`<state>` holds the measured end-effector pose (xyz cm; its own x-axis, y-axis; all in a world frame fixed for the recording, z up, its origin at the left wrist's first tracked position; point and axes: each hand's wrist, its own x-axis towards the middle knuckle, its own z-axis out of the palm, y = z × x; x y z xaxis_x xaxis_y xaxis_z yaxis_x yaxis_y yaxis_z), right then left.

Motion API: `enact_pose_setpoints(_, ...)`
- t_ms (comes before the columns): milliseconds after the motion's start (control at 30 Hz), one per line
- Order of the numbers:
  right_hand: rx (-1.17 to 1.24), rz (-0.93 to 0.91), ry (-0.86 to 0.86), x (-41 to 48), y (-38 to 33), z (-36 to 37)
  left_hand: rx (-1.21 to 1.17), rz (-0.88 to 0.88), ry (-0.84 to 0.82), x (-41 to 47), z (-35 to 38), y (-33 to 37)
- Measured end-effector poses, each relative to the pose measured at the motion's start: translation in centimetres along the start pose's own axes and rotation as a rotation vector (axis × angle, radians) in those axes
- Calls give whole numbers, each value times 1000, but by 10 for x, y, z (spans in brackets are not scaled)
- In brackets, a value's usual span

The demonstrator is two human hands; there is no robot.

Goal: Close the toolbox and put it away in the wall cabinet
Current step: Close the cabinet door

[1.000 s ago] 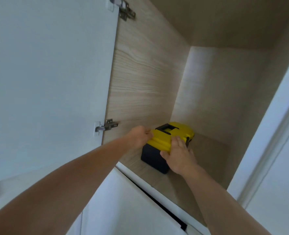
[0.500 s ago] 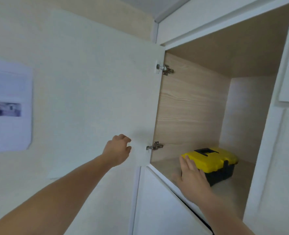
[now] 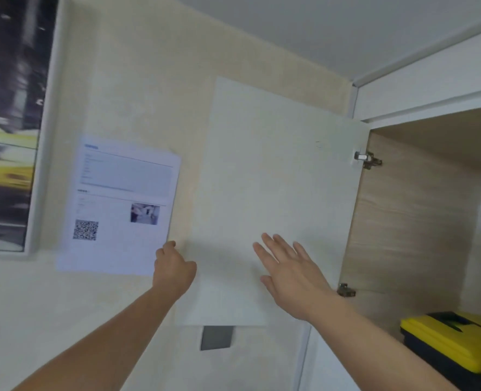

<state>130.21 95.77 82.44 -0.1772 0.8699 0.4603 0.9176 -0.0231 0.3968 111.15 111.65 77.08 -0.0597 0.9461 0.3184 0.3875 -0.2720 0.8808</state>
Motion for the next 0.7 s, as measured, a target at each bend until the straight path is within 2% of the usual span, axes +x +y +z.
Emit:
enact_pose_setpoints(133,-48,-55,59,55,-28,-7,-196,-9,-168,17,11,-11)
enact_pose_setpoints(333,-103,-75,20,70,-48,-6,-190,35,-196,22,10,-23)
enact_pose_setpoints(433,-148,-91,62,60,-53,-13,-114,123,-129,-2,13,-29)
enact_pose_setpoints(533,-200,-162,164,44,-58,-31,-178,241,-53,-43,15,-34)
enact_pose_setpoints(700,-219,-383,419,3,-64,-64,-330,495,-38,-129,11,-37)
